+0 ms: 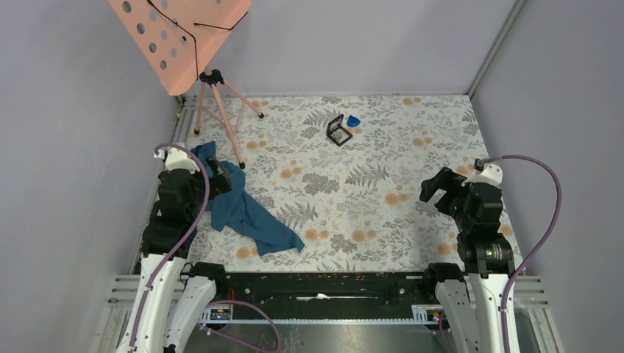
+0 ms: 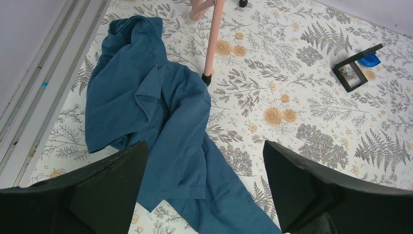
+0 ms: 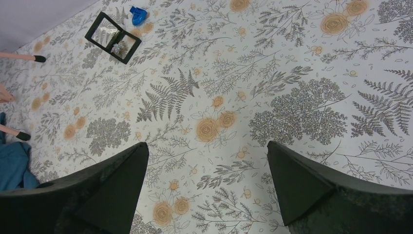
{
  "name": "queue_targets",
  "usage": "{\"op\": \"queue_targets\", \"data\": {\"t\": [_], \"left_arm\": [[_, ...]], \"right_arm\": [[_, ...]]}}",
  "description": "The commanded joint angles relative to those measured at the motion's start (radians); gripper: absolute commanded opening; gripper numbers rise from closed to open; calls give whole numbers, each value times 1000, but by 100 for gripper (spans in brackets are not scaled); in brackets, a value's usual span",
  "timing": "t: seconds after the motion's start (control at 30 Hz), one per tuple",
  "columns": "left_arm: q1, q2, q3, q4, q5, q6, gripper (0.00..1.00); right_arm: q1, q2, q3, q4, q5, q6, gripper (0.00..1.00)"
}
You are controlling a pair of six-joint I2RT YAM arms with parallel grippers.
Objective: Pin the brooch onto the clothing
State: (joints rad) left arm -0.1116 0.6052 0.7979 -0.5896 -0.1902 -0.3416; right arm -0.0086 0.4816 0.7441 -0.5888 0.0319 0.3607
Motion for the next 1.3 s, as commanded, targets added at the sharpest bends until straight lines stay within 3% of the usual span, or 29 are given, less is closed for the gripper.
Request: {"op": "queue_targets", "data": {"t": [0.0,0.27,0.43,0.57,0.77,0.9,1.0,1.1,1.27], "left_arm": [[6,11,35,31,19,-8,99],[-14,88,26,16,70,22,99],[-145,183,28,3,11,54,99],[-232,347,78,-63,-72,121,99],[-215,551,109,-75,-101,71,99],[-94,627,132,-52,-37,58,98],[-74,667,160,-47,-113,62,96],[-69,723,174,-32,-135,69,82],[-55,823,239,-90,-197,90,77]], "right_arm": [[-4,9,32,9,-22,1,99],[-4,36,50,67,-29,34,99],[-4,54,68,108,-67,103,99],[-4,51,82,99,-108,149,99],[-4,-21,51,72,-152,164,99],[-5,-22,90,28,-160,148,99],[-5,-15,104,9,-172,141,99],[-4,-12,100,12,-182,147,99],[-5,-8,102,11,-209,145,97]]}}
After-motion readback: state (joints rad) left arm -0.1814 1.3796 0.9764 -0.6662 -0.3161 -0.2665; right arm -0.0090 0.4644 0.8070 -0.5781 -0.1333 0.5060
